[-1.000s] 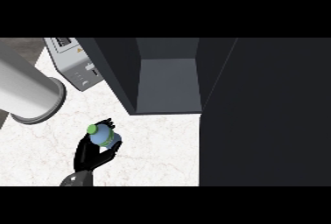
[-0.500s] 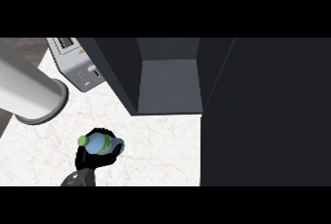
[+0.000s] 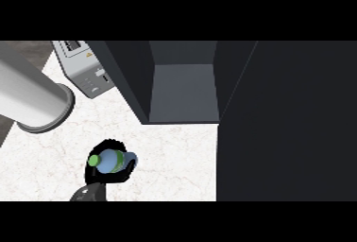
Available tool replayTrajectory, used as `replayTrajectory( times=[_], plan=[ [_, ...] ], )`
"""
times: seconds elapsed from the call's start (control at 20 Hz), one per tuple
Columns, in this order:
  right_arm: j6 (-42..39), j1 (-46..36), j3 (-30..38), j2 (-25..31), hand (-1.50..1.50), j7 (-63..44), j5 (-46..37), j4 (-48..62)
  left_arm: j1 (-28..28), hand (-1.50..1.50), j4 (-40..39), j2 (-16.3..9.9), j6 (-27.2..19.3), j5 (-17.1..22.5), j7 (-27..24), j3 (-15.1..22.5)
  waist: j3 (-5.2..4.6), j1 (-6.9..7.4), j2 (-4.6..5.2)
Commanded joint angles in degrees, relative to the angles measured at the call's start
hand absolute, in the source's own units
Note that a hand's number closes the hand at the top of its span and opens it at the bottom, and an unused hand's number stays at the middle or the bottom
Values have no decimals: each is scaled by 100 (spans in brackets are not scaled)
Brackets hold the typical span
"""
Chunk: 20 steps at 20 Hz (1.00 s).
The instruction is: Pick up the bottled water, place it into the cabinet and close the cabinet
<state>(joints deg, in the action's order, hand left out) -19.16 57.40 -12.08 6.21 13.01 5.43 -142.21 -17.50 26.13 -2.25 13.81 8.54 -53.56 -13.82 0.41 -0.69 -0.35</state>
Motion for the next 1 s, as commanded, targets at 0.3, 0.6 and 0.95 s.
replayTrajectory(
  times=[0.3,0.6,0.95],
  plan=[
    [-51,159,11,43,-150,-297,362,-479,227,150,923,221,-158,1319,587,1373,-38,26,-5],
    [-17,-195,95,-3,-150,-368,345,-283,29,150,1941,224,-1342,2143,1427,2529,-37,23,0],
    [-158,194,198,4,-150,-228,565,-456,-370,150,3243,225,-2949,1713,2242,3171,-33,17,-8]
  ],
)
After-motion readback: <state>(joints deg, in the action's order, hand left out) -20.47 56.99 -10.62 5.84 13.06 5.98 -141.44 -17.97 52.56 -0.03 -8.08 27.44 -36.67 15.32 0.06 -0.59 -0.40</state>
